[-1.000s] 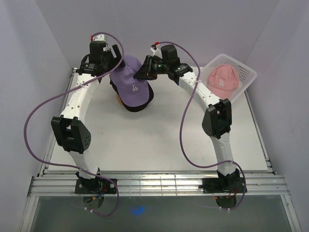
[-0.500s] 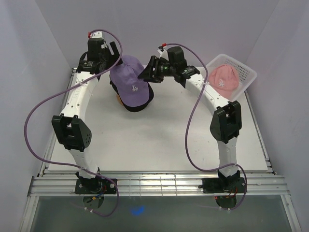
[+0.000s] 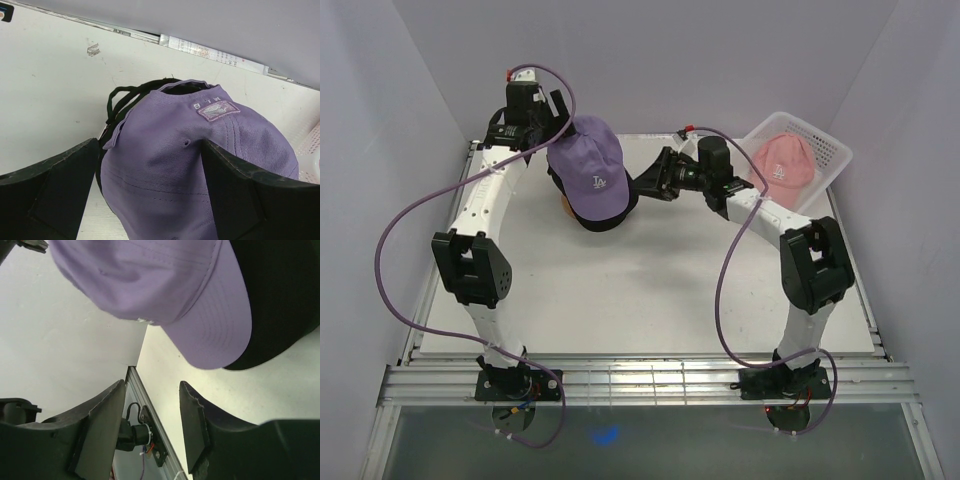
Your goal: Stack the hats
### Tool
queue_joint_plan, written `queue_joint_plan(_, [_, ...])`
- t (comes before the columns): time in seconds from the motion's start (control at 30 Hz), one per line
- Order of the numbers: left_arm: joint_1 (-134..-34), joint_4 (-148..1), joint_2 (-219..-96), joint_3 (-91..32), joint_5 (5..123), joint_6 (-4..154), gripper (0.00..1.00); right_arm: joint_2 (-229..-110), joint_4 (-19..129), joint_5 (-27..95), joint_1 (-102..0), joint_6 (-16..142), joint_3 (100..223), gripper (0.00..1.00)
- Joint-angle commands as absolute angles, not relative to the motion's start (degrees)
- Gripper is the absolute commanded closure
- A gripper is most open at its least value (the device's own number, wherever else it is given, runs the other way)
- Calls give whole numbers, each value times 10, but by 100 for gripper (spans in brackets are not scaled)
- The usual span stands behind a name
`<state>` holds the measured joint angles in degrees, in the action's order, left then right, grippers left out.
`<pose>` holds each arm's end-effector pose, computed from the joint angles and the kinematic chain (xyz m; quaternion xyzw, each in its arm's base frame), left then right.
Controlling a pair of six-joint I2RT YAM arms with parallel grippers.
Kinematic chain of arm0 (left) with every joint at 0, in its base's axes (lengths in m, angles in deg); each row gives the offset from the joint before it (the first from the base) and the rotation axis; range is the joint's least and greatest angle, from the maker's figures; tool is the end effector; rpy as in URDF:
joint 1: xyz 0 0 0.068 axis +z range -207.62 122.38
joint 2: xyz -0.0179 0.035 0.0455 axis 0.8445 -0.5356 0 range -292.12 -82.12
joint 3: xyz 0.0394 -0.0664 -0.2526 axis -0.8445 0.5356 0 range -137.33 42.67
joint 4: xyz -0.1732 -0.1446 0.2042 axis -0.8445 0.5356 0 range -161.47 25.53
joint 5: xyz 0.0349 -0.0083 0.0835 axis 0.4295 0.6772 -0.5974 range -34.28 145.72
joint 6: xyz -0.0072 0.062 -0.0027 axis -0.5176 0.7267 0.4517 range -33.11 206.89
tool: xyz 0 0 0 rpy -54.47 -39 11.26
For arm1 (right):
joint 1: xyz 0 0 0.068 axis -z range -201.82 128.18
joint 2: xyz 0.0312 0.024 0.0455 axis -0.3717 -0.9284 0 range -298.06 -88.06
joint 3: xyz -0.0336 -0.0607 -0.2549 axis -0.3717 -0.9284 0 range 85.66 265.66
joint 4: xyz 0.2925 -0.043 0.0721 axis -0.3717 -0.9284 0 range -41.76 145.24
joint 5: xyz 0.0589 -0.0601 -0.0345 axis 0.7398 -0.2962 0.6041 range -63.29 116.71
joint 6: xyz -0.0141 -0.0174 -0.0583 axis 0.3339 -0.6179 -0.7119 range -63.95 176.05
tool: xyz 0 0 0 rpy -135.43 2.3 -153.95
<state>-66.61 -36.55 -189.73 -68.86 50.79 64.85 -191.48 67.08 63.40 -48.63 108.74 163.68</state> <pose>0.4813 -0.0721 0.3737 -0.1199 0.8615 -0.0955 0.4840 0.4123 0.2401 0.2650 -0.0228 0.7704 0.5656 0.2934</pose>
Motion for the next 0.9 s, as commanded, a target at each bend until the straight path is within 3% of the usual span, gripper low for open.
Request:
queue_joint_plan(0.0, [-662,-359,-1892,-715,504,650,7,-1956,818,698,-484,1135,1643,47])
queue_joint_plan(0.37, [-662,-344,-1900,-727,500,647,7,-2069,894,694,-462,1175,1704,47])
queue_joint_plan(0.7, [-662,-338,-1907,-725,500,647,8,-2111,961,704,-462,1200,1686,46])
queue_joint_plan(0.87, [-662,-338,-1907,-726,500,646,8,-2130,982,708,-463,1206,1695,39])
